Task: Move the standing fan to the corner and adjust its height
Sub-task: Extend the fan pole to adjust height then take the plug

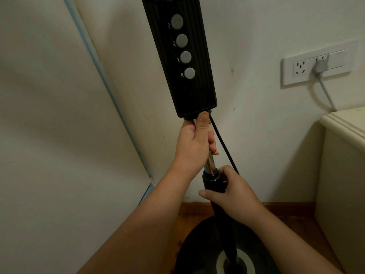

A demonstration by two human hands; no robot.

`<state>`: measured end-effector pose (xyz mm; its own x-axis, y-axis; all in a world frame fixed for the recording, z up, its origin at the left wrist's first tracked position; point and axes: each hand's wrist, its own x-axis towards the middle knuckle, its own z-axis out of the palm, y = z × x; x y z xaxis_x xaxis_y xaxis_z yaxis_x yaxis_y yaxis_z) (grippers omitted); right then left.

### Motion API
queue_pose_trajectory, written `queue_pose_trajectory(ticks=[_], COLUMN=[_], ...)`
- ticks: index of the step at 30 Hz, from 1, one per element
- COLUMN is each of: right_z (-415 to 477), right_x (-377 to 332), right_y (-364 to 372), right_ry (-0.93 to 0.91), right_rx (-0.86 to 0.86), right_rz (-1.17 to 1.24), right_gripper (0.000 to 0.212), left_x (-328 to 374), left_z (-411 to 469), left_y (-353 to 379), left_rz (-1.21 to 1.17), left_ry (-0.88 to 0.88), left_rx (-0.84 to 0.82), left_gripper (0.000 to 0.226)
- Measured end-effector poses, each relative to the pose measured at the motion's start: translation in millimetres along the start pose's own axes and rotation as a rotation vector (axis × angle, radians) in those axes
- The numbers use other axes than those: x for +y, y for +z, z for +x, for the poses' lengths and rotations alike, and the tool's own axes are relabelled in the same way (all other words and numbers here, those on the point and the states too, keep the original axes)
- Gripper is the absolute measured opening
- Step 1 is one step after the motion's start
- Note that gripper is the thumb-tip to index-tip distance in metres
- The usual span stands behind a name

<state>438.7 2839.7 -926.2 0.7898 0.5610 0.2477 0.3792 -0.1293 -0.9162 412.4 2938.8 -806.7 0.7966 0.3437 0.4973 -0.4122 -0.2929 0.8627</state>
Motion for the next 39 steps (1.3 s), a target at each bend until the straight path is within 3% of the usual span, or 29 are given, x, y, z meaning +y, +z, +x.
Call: queue_pose_trajectory(ticks=[4, 8, 12, 18, 22, 25, 29, 36, 39], right_z=[0, -3, -3, 6, 28, 30, 27, 20, 17], right_x=[-3, -6, -7, -11, -19, -16, -12, -17, -18], right_y=[0, 0, 0, -7, -12, -5, 3, 16, 28], right_ry=[0.001, -0.001, 0.019, 0.047, 0.052, 0.027, 0.029, 0.047, 0.074], right_rx=[0.027, 0.046, 0.039, -0.033, -0.186, -0.271, -0.164, 0.002, 0.173], right_rz=[-0.010, -0.007, 0.009, -0.019, -0.015, 0.210, 0.270, 0.257, 0.200], right_gripper=[0.043, 0.043, 0.045, 0.049, 0.048, 0.042, 0.022, 0.018, 0.017], left_x=[6, 16, 30, 57, 63, 57, 55, 55, 54], left_z=[-3, -3, -2, 19, 24, 24, 24, 22, 22], left_y=[-7, -15, -22, -38, -36, -36, -34, -29, -28], left_rz=[0.017, 0.115, 0.128, 0.086, -0.048, -0.090, -0.109, -0.097, -0.092], left_ry=[-0.030, -0.005, -0.053, -0.170, -0.238, -0.233, -0.217, -0.208, -0.210], left_rx=[-0.051, -0.043, -0.053, 0.016, -0.141, -0.174, -0.154, -0.081, -0.073], left_gripper=[0.062, 0.042, 0.045, 0.085, 0.064, 0.055, 0.057, 0.056, 0.055])
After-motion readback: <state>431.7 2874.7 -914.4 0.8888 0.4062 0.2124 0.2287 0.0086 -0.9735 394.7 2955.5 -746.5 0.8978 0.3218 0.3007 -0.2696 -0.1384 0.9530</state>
